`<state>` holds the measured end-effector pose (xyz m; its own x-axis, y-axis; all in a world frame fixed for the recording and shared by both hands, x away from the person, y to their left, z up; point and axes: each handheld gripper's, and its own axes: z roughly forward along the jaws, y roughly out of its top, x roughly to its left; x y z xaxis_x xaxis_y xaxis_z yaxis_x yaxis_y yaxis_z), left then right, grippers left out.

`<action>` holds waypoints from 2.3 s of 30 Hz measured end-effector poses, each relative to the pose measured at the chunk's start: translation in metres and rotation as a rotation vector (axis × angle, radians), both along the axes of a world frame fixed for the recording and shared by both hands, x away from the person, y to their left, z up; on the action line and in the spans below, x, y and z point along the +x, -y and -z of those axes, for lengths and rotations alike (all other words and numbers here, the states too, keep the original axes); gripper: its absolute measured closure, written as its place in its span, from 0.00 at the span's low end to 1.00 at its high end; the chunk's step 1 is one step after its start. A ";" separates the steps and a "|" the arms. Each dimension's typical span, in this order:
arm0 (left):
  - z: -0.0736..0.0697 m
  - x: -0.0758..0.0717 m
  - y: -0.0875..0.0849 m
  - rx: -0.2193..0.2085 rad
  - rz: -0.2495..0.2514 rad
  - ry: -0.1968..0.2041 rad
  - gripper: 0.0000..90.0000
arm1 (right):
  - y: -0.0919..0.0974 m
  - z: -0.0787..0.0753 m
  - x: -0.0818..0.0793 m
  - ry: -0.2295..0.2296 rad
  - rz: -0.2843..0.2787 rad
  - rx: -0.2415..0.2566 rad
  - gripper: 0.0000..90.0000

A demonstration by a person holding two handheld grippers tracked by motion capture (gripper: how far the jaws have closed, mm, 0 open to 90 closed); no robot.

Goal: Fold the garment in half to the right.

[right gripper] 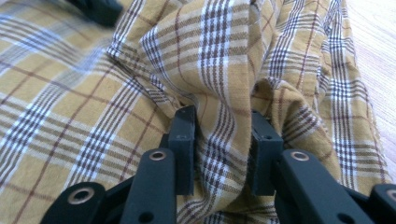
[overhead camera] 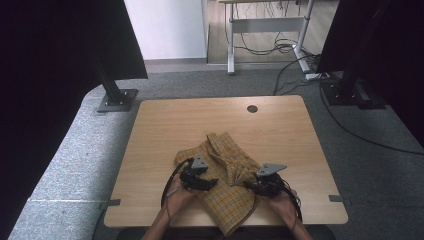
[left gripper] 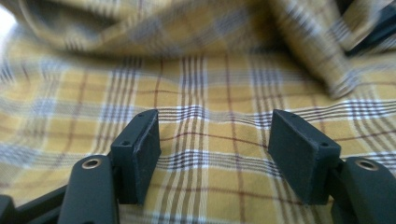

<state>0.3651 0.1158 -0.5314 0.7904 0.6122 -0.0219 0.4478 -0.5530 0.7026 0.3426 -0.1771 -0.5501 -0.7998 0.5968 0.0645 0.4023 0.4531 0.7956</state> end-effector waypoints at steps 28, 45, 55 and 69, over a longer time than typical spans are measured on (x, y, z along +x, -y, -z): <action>0.009 0.003 -0.005 -0.056 -0.017 -0.034 0.34 | -0.002 -0.062 -0.009 0.152 0.055 0.096 0.08; 0.010 0.002 -0.007 -0.067 -0.014 -0.039 0.34 | 0.050 -0.019 0.027 0.052 0.322 0.003 0.13; 0.008 0.003 -0.009 -0.071 -0.006 -0.009 0.29 | 0.063 -0.042 0.017 0.093 0.308 0.047 0.11; -0.013 -0.004 -0.069 -0.115 -0.129 0.054 0.16 | 0.024 -0.024 0.020 -0.005 -0.058 -0.078 0.08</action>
<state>0.3615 0.1847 -0.5185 0.7076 0.7043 -0.0578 0.4699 -0.4078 0.7829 0.3629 -0.2011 -0.5261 -0.8332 0.5525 0.0233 0.3769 0.5366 0.7550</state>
